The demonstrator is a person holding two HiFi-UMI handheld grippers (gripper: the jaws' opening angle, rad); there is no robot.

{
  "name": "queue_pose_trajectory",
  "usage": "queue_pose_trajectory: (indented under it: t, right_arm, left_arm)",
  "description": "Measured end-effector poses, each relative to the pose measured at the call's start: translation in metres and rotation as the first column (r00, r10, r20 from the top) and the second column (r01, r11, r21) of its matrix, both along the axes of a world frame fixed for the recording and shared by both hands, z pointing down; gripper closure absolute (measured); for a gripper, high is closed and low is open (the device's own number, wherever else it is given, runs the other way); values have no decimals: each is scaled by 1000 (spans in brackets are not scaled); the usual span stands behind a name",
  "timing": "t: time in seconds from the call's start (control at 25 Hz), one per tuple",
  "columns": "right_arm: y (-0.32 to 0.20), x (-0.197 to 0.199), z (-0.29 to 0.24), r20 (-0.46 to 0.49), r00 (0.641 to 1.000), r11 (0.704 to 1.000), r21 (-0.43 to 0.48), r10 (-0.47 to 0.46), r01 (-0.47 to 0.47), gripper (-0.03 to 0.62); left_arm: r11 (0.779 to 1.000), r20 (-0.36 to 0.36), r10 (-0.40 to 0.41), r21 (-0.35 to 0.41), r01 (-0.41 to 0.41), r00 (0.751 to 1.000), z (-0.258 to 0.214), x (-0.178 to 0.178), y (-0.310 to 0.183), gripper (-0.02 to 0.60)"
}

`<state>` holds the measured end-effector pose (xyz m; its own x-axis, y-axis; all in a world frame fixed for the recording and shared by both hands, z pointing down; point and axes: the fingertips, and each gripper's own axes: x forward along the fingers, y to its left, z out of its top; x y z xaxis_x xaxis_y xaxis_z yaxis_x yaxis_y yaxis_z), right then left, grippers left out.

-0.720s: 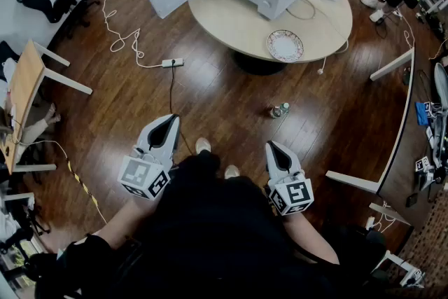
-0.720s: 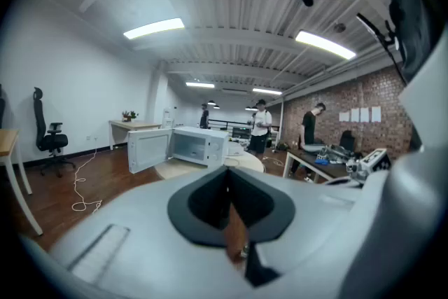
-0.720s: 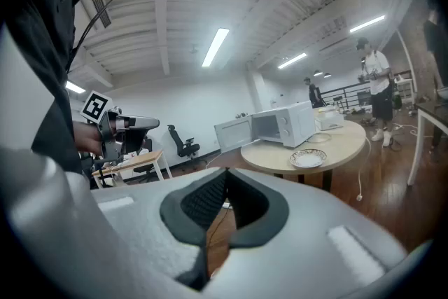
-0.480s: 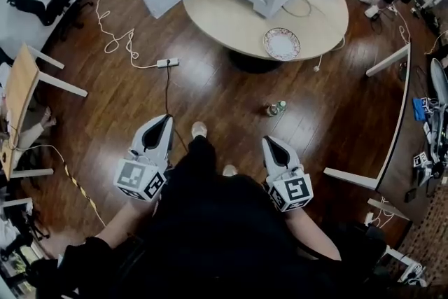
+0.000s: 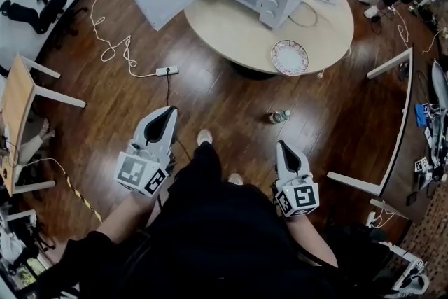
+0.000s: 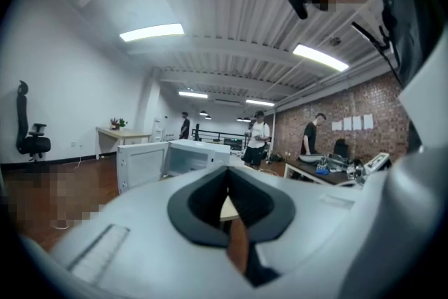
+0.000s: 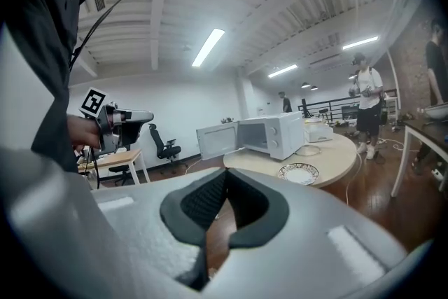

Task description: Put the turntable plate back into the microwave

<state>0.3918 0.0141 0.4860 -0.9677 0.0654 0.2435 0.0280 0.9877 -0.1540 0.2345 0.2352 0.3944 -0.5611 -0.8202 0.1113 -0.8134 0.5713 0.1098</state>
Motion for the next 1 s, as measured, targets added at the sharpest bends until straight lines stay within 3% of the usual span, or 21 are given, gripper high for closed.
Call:
queue_pose_trajectory:
  t: [0.16,0.52,1.0]
  right_arm:
    - [0,-29,-2,-20,999,999,-7,44,-44,592]
    - [12,-108,-42,14,999,996,77,34,-35,592]
    - [34,-186,-40,26,997,995,58,77,-79,592]
  left_arm:
    - [998,2,61,-2,-61,998,0,-31,-7,575]
    - [988,23,137,67,-138,990,-4,-97,0,575]
    - [984,79,147,84,-154,986,-16,-184,24,575]
